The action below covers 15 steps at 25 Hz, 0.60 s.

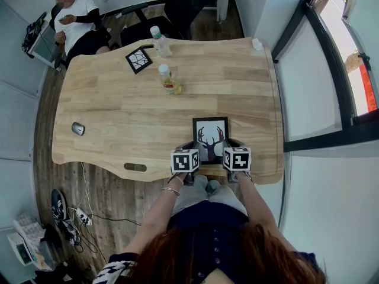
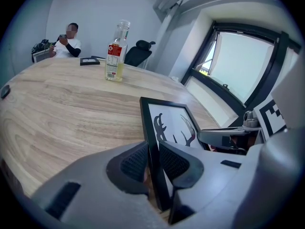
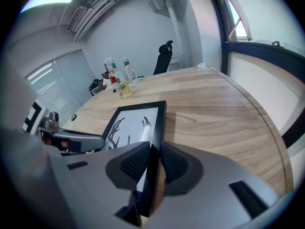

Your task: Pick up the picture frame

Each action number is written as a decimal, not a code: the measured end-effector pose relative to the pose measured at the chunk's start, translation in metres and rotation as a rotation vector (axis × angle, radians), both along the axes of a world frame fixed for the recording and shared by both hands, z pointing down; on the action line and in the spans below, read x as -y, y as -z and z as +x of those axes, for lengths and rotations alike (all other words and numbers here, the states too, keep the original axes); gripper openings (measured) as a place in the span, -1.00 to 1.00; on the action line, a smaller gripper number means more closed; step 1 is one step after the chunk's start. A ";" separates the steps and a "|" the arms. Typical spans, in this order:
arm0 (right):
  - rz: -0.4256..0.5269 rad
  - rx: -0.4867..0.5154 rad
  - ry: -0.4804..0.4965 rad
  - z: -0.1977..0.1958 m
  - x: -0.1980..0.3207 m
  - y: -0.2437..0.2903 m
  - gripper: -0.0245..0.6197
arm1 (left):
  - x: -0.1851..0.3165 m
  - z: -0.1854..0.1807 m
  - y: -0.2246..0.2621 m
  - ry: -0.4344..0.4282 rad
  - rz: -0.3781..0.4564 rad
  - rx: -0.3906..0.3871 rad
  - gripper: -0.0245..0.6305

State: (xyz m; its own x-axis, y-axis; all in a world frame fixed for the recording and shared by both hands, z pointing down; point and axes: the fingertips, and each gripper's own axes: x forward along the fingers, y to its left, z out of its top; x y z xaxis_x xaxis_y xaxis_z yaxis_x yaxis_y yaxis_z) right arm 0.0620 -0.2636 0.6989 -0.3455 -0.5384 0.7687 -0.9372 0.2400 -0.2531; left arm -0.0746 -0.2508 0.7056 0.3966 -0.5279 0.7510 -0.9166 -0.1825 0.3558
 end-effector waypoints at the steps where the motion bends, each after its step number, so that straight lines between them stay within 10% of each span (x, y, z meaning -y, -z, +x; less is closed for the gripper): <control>1: 0.007 0.000 -0.002 0.000 0.001 0.002 -0.69 | 0.001 0.000 0.001 0.000 0.006 -0.001 -0.66; 15: 0.105 -0.001 -0.013 -0.002 0.006 0.037 -0.70 | 0.009 -0.003 0.034 0.001 0.104 -0.007 -0.67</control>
